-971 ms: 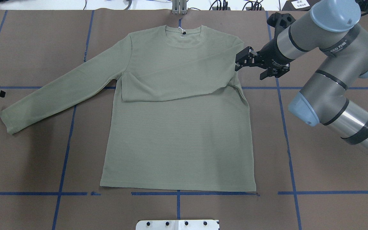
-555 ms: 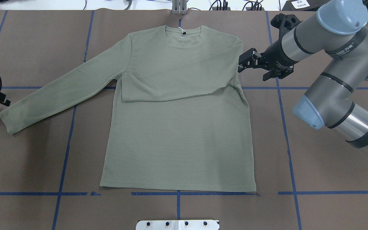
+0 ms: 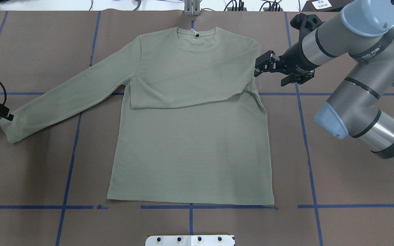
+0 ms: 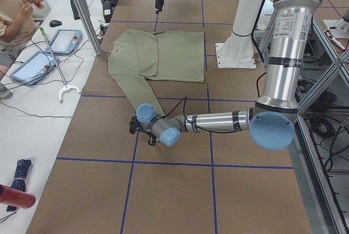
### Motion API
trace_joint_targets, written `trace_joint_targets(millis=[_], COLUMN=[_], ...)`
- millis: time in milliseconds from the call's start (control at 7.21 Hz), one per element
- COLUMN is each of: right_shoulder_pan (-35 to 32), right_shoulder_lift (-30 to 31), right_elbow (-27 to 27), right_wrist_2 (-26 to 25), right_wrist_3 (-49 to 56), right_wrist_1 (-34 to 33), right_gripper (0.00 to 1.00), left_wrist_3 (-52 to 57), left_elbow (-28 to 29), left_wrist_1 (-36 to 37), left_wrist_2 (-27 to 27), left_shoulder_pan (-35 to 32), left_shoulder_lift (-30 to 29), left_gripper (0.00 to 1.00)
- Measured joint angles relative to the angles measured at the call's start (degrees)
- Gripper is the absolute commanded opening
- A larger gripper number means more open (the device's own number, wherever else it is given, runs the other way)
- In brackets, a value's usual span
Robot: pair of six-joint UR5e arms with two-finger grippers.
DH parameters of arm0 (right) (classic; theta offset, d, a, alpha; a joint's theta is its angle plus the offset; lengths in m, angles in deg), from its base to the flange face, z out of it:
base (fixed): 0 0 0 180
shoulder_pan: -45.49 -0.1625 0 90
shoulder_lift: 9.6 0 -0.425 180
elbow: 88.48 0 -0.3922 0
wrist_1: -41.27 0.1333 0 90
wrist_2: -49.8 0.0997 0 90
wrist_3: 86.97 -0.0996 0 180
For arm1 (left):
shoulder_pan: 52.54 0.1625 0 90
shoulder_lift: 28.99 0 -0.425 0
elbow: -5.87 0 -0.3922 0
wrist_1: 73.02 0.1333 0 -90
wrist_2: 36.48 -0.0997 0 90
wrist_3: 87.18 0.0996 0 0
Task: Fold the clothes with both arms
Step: 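Lower the left gripper to the cuff of the other sleeve and grasp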
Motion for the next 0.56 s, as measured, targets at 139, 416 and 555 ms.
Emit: trace_joint_targets(millis=[139, 416, 555], right_shoulder_pan=[0.03, 0.07, 0.08], right_shoulder_lift=[0.01, -0.04, -0.06], right_elbow=[0.07, 0.16, 0.20], right_wrist_2=[-0.09, -0.30, -0.32], right_wrist_3=[-0.07, -0.13, -0.17], right_wrist_1=[-0.04, -0.03, -0.03], right_gripper=[1.00, 1.00, 1.00], left_wrist_3=[0.02, 0.02, 0.05], left_elbow=[-0.02, -0.23, -0.40], left_wrist_1=[-0.02, -0.01, -0.01], left_wrist_2=[-0.01, 0.03, 0.07], left_shoulder_pan=[0.39, 0.54, 0.56], left_shoulder_lift=[0.23, 0.47, 0.47], left_gripper=[0.62, 0.00, 0.00])
